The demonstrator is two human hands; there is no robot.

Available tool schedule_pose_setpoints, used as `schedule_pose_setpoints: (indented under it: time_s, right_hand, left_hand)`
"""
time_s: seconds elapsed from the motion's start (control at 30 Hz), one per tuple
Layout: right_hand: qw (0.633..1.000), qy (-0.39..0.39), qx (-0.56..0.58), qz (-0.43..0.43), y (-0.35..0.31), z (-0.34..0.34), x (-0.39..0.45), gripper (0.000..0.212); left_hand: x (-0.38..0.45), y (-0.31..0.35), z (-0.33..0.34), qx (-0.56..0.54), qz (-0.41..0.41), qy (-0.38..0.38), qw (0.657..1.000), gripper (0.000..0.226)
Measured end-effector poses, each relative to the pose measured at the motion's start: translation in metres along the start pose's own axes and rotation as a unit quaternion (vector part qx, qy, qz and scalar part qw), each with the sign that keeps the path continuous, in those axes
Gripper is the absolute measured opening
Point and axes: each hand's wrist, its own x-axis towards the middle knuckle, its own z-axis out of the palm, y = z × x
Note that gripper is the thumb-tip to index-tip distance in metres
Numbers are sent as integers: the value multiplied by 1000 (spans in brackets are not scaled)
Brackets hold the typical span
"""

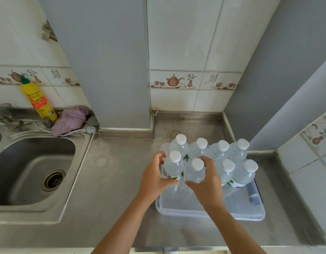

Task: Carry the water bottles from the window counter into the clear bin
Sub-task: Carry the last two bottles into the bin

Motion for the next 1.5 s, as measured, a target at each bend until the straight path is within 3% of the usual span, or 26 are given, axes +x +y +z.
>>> schedule_pose_setpoints:
  time_s: [0.2,0.33,0.43,0.6,0.67,0.77,0.9,0.97,1.03,1.2,1.5]
  right_hand:
    - [999,17,12,-29,0,-11,-10,78]
    - [984,23,-98,-147,-9,-26,-13,76]
    - [957,2,-194,-216,-3,-30,-14,76]
    - [939,-52,-226,-252,6,-50,-20,86]
    - [940,-50,-222,-254,12,-63,-26,84]
    - [943,-42,-239,-226,35,-82,-42,77]
    - [928,-68,-296,-214,75,-91,-65,36]
    - [925,-71,-308,-209,84,-90,-66,57]
    - [923,-62,-313,-215,86,-90,-64,62]
    - [939,-104,-283,-164,88,-92,-63,20]
    - [926,-155,-317,-135,71,-120,-75,45]
  left_hand:
    - [-6,1,2,74,121,45,989,94]
    - [-11,3,6,155,199,44,967,102]
    - [-12,5,7,185,212,57,958,100]
    - [-23,4,9,198,146,57,968,110]
    - [-31,-5,10,158,42,62,985,114]
    - [-43,-12,14,122,-81,42,988,92]
    - [-51,-4,16,153,-91,60,982,77]
    - [-53,-1,18,160,-86,74,981,79]
    - [-59,3,20,178,-69,86,978,80]
    - [-73,9,24,242,-61,99,963,64]
    - [-93,16,19,254,-73,104,959,51]
